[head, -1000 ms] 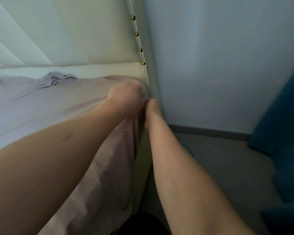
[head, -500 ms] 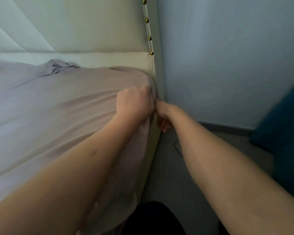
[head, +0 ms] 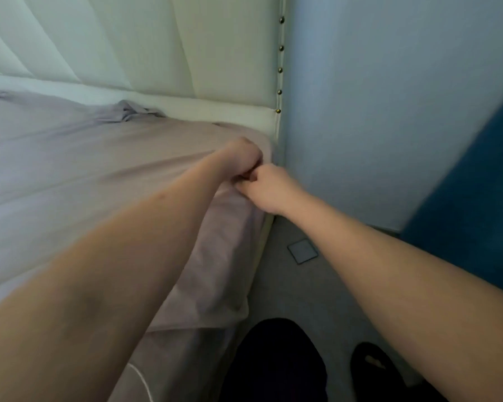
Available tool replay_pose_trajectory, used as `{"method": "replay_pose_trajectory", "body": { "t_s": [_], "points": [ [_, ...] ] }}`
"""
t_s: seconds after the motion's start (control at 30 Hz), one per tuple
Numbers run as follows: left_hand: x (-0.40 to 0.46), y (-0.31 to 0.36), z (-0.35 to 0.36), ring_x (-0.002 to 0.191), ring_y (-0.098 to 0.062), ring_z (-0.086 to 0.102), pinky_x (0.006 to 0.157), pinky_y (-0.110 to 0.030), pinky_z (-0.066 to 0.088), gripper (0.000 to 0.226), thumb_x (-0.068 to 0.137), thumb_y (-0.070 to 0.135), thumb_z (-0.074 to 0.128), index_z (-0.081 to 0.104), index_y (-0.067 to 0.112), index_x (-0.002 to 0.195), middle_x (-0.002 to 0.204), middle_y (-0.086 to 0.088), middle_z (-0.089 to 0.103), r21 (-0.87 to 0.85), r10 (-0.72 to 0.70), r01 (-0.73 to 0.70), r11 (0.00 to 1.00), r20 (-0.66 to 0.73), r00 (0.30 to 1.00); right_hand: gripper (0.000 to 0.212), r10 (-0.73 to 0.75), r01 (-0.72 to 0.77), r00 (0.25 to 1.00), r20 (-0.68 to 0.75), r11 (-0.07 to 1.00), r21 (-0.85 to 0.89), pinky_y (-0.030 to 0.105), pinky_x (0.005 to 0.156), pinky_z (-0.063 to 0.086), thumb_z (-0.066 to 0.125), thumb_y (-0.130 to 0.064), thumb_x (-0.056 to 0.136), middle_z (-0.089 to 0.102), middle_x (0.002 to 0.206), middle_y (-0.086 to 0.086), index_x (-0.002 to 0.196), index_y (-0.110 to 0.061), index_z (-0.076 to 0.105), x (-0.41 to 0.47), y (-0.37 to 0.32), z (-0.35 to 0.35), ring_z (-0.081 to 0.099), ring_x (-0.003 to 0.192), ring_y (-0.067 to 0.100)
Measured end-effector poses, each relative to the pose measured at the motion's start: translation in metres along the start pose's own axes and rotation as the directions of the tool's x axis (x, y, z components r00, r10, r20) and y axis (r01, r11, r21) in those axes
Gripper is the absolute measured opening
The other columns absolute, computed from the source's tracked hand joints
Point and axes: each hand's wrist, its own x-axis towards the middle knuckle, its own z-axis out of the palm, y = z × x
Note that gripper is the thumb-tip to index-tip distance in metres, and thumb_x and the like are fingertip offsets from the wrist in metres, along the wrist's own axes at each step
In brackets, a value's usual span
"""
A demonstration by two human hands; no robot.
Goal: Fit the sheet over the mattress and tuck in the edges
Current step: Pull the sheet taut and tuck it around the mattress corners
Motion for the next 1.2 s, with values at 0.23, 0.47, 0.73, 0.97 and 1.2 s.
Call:
{"method": "replay_pose_trajectory", "body": {
  "t_s": [0.23, 0.47, 0.73, 0.97, 1.2],
  "points": [
    [-0.025, -0.020, -0.014, 0.092, -0.027, 0.068, 0.095, -0.044, 0.053, 0.030, 0.088, 0.021, 0.057, 0.072, 0.002, 0.105, 0.102, -0.015, 0.073, -0.392, 0.078, 0.001, 0.920, 0.185, 0.980, 0.026, -0.118, 0.118, 0.993, 0.004, 0.993, 0.023, 0.035, 0.075, 0.049, 0.057, -0.018, 0.088, 0.073, 0.108, 0.020, 0.105, -0.006, 0.072, -0.053, -0.078, 0.030, 0.068, 0.102, 0.039],
    [-0.049, -0.047, -0.018, 0.062, -0.020, 0.060, 0.060, -0.039, 0.050, 0.017, 0.082, 0.014, 0.056, 0.067, 0.001, 0.077, 0.071, -0.009, 0.066, -0.362, 0.058, -0.172, 0.916, -0.305, 0.951, 0.065, -0.032, 0.007, 0.991, -0.129, 0.981, -0.196, 0.049, 0.102, 0.045, 0.055, -0.053, 0.088, 0.053, 0.135, 0.018, 0.135, -0.009, 0.052, -0.042, -0.063, 0.067, 0.048, 0.124, 0.039],
    [-0.050, -0.092, 0.026, 0.098, -0.015, 0.068, 0.095, -0.035, 0.052, 0.015, 0.075, 0.035, 0.065, 0.072, 0.032, 0.088, 0.097, 0.005, 0.074, -0.514, 0.007, -0.255, 0.819, -0.436, 0.900, 0.067, -0.247, 0.177, 0.955, -0.163, 0.918, -0.354, 0.049, 0.110, 0.025, 0.031, -0.047, 0.090, 0.042, 0.143, 0.011, 0.147, -0.012, 0.042, -0.047, -0.043, 0.095, 0.033, 0.131, 0.029],
    [-0.044, -0.095, 0.038, 0.098, -0.019, 0.069, 0.094, -0.041, 0.053, 0.023, 0.068, 0.038, 0.063, 0.071, 0.029, 0.087, 0.096, 0.002, 0.075, -0.559, 0.014, -0.331, 0.760, -0.495, 0.869, 0.076, -0.252, 0.224, 0.965, -0.067, 0.935, -0.276, 0.053, 0.121, 0.007, 0.038, -0.043, 0.091, 0.021, 0.162, 0.008, 0.159, -0.011, 0.025, -0.036, -0.031, 0.093, 0.010, 0.149, 0.024],
    [-0.050, -0.089, 0.037, 0.098, -0.021, 0.069, 0.095, -0.044, 0.053, 0.024, 0.069, 0.036, 0.067, 0.073, 0.019, 0.084, 0.095, -0.004, 0.075, -0.552, 0.013, -0.292, 0.781, -0.454, 0.891, 0.076, -0.254, 0.251, 0.967, 0.007, 0.951, -0.183, 0.051, 0.123, -0.011, 0.039, -0.044, 0.095, 0.005, 0.169, 0.003, 0.162, -0.015, 0.018, -0.039, -0.023, 0.089, -0.009, 0.154, 0.018]
  ]
}}
